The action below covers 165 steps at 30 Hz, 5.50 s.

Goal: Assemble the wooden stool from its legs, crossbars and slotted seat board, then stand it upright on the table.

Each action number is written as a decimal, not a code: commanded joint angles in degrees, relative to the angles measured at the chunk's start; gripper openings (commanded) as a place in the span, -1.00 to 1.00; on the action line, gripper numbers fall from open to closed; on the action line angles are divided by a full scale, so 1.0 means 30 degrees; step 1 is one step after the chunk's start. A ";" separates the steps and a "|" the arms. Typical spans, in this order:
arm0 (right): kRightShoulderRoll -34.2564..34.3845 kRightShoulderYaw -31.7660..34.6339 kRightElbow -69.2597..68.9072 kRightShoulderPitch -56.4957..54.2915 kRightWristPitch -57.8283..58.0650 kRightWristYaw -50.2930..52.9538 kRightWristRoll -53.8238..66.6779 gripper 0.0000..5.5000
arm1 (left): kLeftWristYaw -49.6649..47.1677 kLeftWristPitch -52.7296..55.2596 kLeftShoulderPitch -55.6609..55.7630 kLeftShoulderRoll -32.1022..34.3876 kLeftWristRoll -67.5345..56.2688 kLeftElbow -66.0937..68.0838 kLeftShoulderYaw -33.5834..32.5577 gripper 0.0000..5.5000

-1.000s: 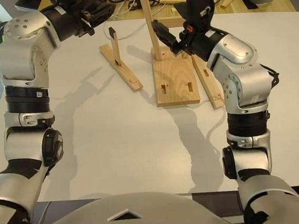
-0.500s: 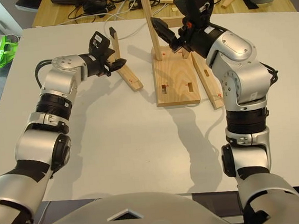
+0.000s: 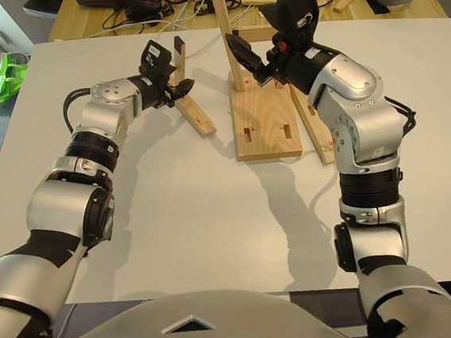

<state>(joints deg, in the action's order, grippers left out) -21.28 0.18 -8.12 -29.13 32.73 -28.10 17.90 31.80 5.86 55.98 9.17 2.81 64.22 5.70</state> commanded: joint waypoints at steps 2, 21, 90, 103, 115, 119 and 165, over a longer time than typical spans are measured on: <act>-0.0124 -0.0012 -0.0237 0.0244 -0.0057 0.0011 -0.0182 0.39 | -0.0186 -0.0748 0.0678 -0.0307 0.0637 0.0721 0.0308 0.04; 0.0173 -0.0073 -0.0618 0.0611 -0.0016 0.0216 -0.0224 0.39 | -0.2776 -0.3324 0.2099 -0.0710 0.2295 0.2914 0.0528 0.04; 0.0337 -0.0507 -0.0763 0.1187 -0.0594 0.0335 -0.0603 0.39 | -0.0583 -0.1172 0.2488 0.0844 0.2717 0.3594 -0.0317 0.35; 0.0397 -0.0745 -0.0876 0.1457 -0.0830 0.0478 -0.0723 0.39 | -0.2681 -0.2015 0.2695 -0.0152 0.2462 0.4224 -0.1149 0.35; 0.0250 -0.0944 -0.0890 0.1531 -0.1079 0.0310 -0.1005 0.39 | -0.1979 -0.1671 0.2572 -0.0566 0.1959 0.4366 -0.1791 0.09; 0.0244 -0.0956 -0.0849 0.1482 -0.1115 0.0303 -0.1012 0.39 | -0.1929 -0.1484 0.2530 -0.0544 0.1952 0.4363 -0.1819 -0.09; -0.3192 0.4431 0.4016 -0.1639 0.7249 -0.3807 0.8121 0.39 | -0.5149 -0.3702 -0.6518 0.0833 0.1518 -2.0475 -0.0782 -0.52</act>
<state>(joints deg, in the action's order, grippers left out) -29.34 15.72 1.68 -31.18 55.83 -36.96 43.65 16.84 -3.22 38.85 12.02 6.26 6.73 1.64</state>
